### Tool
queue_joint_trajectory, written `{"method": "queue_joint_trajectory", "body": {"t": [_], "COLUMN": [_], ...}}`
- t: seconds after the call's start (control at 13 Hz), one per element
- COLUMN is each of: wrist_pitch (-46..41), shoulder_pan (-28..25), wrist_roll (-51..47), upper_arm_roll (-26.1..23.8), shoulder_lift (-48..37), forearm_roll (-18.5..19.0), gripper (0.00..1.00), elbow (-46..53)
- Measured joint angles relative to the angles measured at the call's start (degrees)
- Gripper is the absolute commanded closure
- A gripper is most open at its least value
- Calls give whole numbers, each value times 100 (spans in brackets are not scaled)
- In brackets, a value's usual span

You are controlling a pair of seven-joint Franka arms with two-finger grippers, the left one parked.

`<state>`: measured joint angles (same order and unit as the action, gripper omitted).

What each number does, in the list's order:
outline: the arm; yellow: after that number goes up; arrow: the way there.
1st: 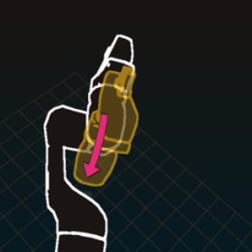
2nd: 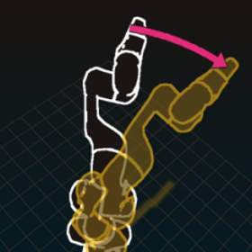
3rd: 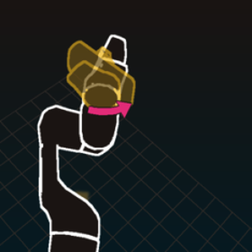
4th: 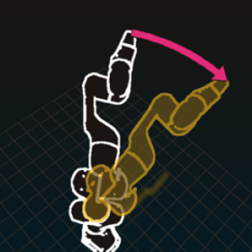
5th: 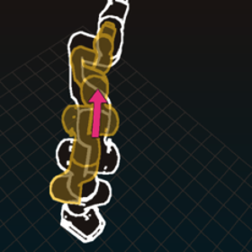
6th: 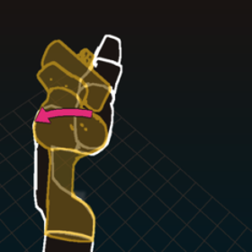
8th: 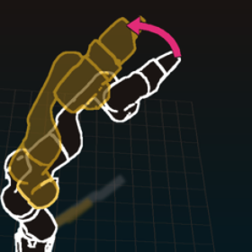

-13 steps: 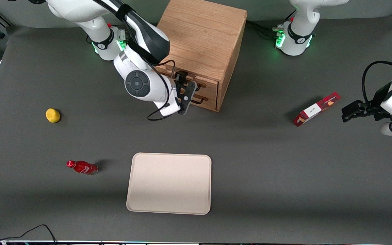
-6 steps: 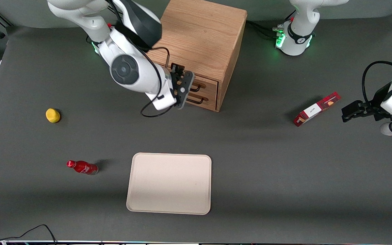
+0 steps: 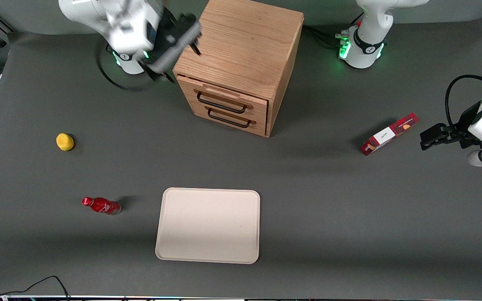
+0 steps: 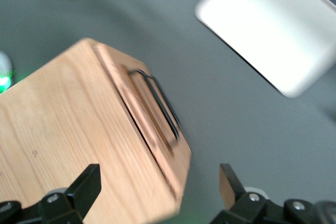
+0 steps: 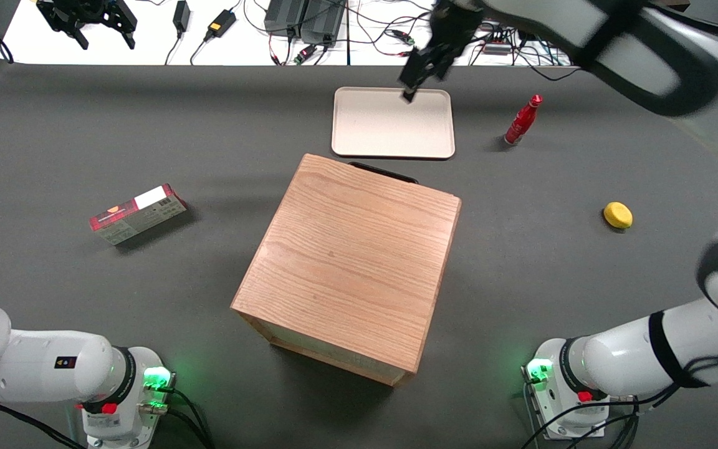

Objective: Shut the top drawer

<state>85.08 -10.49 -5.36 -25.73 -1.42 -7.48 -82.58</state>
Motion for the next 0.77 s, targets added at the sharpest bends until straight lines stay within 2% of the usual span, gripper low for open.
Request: {"method": "queue_joint_trajectory", "body": {"t": [0.15,0.31,0.46,0.62,0.77], "wrist_pitch": [-395,-462,-549,-640,-206], "shoulder_pan": [15,68,143,157,158], "wrist_roll": [-1248,-1468,-1441,-1384,-1384], "upper_arm_roll": [692,1768,2709,3234,3432], "shoulder_lift": [-530,-708,-680,-626,-625], "forearm_roll": [188,485,573,575,575], "gripper": [0,0,0,0,0], "elbow": [-70,-115,-195,-469,-1047]}}
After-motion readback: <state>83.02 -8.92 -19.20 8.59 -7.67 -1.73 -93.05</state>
